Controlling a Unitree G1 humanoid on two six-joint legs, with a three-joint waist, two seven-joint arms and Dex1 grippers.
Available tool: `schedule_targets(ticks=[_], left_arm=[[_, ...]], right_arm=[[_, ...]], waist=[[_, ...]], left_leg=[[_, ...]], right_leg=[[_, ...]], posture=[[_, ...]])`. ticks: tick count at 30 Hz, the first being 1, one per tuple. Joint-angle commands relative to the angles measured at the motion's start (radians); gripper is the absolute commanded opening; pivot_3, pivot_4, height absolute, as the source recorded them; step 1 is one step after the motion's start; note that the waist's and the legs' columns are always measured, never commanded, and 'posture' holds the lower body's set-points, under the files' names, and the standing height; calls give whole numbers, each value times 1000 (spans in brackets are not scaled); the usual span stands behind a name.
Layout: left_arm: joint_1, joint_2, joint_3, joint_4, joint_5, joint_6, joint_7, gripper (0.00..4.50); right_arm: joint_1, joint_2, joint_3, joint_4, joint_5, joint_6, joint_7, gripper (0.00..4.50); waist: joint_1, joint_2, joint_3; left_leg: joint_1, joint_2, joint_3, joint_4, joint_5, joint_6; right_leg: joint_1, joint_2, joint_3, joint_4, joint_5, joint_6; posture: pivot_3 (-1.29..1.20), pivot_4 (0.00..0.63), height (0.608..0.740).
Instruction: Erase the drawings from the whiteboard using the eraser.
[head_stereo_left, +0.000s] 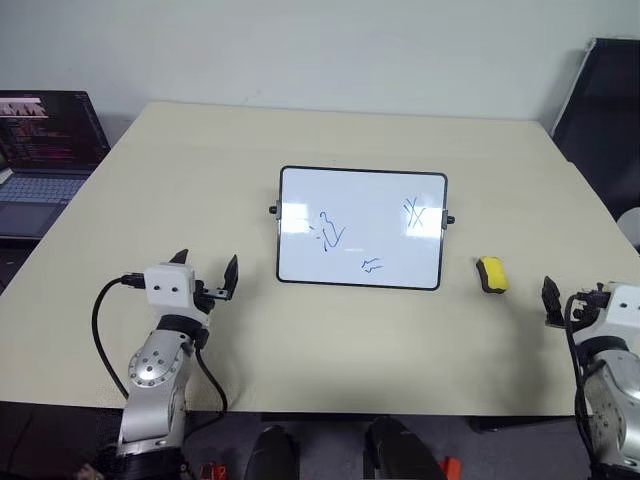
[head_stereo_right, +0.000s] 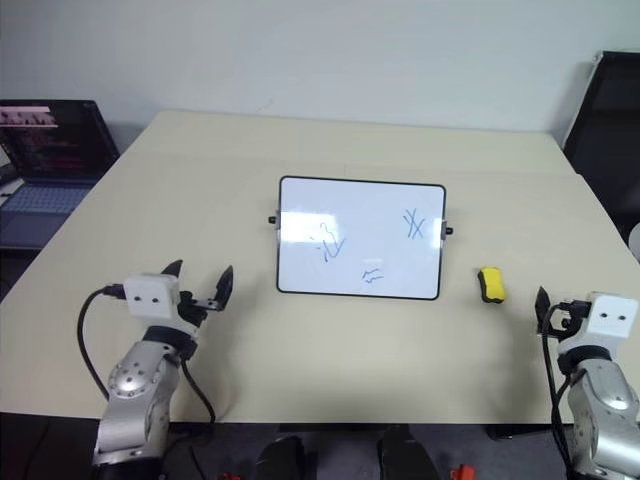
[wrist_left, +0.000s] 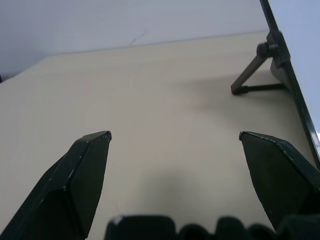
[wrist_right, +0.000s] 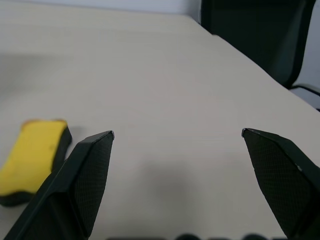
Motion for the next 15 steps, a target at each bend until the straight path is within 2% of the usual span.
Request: schedule_targets(ticks=[1, 5, 7, 12, 15], left_arm=[[-14, -3, -4, -24, 4, -9, 7, 4500], [-28, -4, -11, -6, 16, -22, 9, 4500], [-42, 8, -6, -31, -1, 5, -4, 4500], [-87, 113, 12, -55, -122, -34, -214, 4500], [-130, 176, 11, -107, -192, -8, -306, 4500]], right_arm=[[-12, -13, -27, -40, -2, -17, -8, 4478], [-25, 6, -21, -29, -11, -51, -24, 4478], [-17, -21, -2, -103, 9, 71, -23, 4478], [-41, -32, -3, -247, 151, 215, 31, 4478], [-61, -56, 21, -308, 181, 272, 51, 4478]], waist=[[-1, 0, 0], [-1, 0, 0], [-1, 0, 0], [-1, 1, 1], [-1, 2, 1]], left_leg=[[0, 0, 0, 0, 0, 0], [0, -1, 0, 1, 0, 0], [0, 0, 0, 1, 0, 0], [0, 0, 0, -1, 0, 0], [0, 0, 0, -1, 0, 0]], right_leg=[[0, 0, 0, 0, 0, 0], [0, 0, 0, 0, 0, 0], [0, 0, 0, 0, 0, 0], [-1, 0, 0, 1, 0, 0], [0, 0, 0, -1, 0, 0]], posture=[[0, 150, 740], [0, 150, 740], [0, 150, 740], [0, 150, 740], [0, 150, 740]])
